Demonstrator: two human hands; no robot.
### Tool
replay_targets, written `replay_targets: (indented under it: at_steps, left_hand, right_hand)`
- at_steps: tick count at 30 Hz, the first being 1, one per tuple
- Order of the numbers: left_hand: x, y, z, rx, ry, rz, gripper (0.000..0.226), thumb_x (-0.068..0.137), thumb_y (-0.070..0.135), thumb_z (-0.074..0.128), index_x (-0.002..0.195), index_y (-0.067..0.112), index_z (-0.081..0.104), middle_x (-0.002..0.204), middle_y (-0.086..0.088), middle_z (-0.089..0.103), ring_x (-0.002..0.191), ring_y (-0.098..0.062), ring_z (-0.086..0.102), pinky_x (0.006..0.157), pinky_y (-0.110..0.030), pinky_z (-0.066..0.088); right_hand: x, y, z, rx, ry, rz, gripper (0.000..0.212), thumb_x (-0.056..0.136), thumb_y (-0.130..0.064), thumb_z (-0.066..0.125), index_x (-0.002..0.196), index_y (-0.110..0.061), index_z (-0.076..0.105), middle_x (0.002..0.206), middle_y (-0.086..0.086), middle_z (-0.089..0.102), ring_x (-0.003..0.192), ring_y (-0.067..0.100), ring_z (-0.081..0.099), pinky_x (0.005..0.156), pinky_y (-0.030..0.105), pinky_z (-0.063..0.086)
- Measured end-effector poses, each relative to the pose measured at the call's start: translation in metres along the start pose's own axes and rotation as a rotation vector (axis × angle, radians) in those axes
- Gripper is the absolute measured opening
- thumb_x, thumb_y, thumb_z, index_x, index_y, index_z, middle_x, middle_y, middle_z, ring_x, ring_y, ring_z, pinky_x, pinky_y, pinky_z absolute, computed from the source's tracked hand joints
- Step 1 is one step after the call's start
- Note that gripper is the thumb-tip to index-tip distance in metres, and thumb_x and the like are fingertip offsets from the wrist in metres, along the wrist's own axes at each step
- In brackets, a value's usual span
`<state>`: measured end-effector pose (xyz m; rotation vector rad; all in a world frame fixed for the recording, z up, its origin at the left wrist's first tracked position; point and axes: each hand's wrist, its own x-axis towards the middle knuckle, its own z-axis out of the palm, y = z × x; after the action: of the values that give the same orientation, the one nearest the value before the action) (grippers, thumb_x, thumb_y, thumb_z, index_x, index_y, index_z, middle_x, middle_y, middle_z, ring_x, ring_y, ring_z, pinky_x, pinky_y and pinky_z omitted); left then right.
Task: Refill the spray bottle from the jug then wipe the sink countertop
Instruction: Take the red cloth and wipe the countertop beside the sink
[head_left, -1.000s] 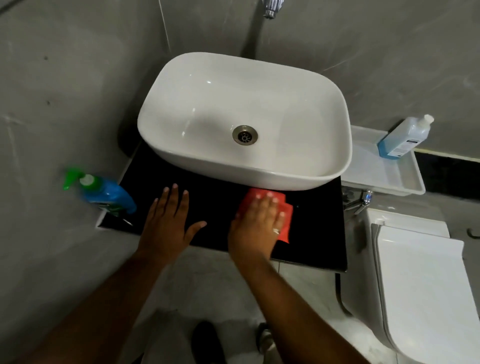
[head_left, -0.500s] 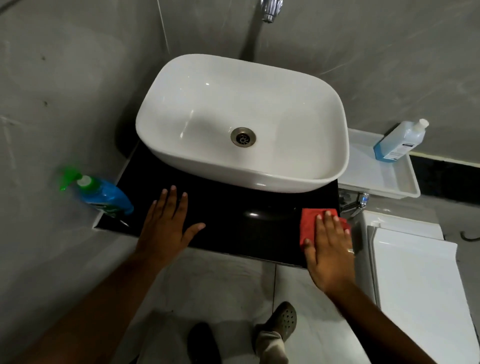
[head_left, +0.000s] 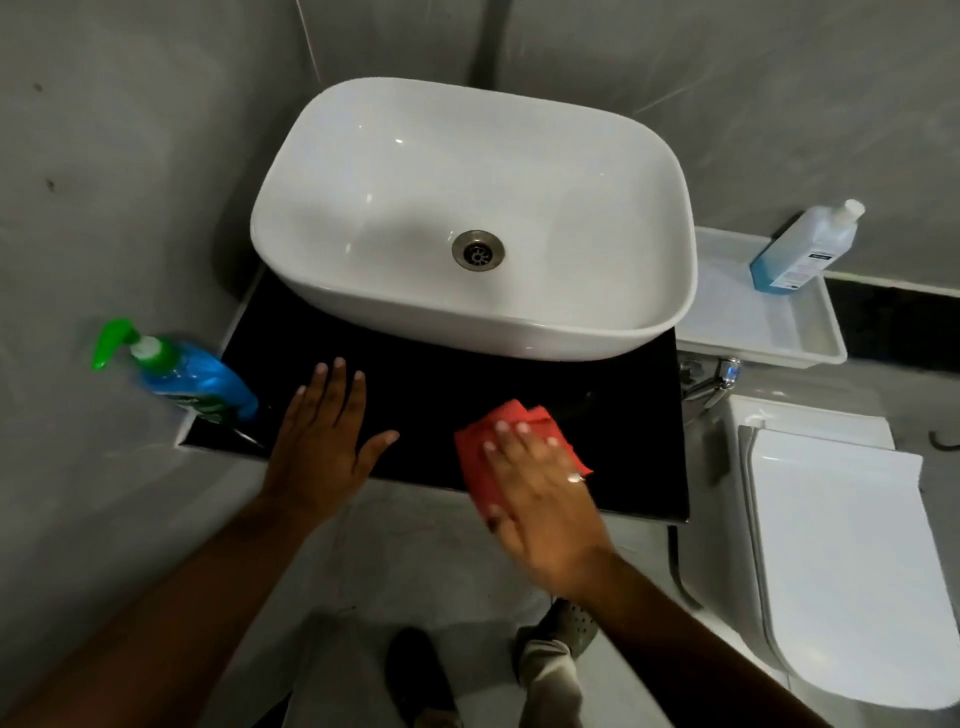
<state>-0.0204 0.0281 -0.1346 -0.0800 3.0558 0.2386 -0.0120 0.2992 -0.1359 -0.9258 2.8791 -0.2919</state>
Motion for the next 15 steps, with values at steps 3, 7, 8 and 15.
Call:
replay_targets:
  at_steps: [3, 7, 8, 15]
  left_hand:
    - [-0.001, 0.000, 0.000, 0.018, 0.007, 0.001, 0.087, 0.089, 0.066, 0.009, 0.142, 0.002, 0.035, 0.151, -0.024, 0.031, 0.142, -0.039, 0.023, 0.114, -0.052, 0.022]
    - [-0.001, -0.001, 0.002, 0.029, 0.017, 0.002, 0.084, 0.090, 0.064, 0.012, 0.142, 0.002, 0.035, 0.151, -0.024, 0.031, 0.143, -0.038, 0.023, 0.115, -0.052, 0.020]
    - [-0.001, -0.001, 0.003, 0.030, 0.020, 0.003, 0.082, 0.090, 0.064, 0.013, 0.142, 0.003, 0.034, 0.151, -0.023, 0.031, 0.143, -0.038, 0.023, 0.115, -0.051, 0.020]
    - [0.000, -0.004, 0.010, 0.051, 0.049, 0.002, 0.078, 0.091, 0.061, 0.020, 0.144, 0.005, 0.032, 0.152, -0.022, 0.030, 0.143, -0.036, 0.022, 0.115, -0.051, 0.019]
  right_hand:
    - [-0.041, 0.059, -0.015, 0.023, -0.009, 0.226, 0.068, 0.090, -0.043, 0.035, 0.151, -0.021, 0.014, 0.159, 0.005, 0.012, 0.148, 0.024, 0.008, 0.120, 0.047, 0.007]
    - [-0.035, 0.076, -0.023, 0.025, 0.079, 0.502, 0.067, 0.090, -0.044, 0.025, 0.148, -0.010, 0.026, 0.157, 0.012, 0.019, 0.147, 0.030, 0.013, 0.119, 0.051, 0.009]
    - [-0.023, 0.069, -0.021, 0.003, 0.116, 0.597, 0.069, 0.089, -0.043, 0.024, 0.147, -0.007, 0.027, 0.157, 0.016, 0.021, 0.146, 0.032, 0.014, 0.119, 0.050, 0.007]
    - [0.072, -0.033, 0.005, 0.038, 0.137, 0.691, 0.071, 0.091, -0.037, 0.039, 0.149, -0.005, 0.015, 0.159, 0.019, 0.009, 0.147, 0.033, 0.002, 0.117, 0.049, -0.006]
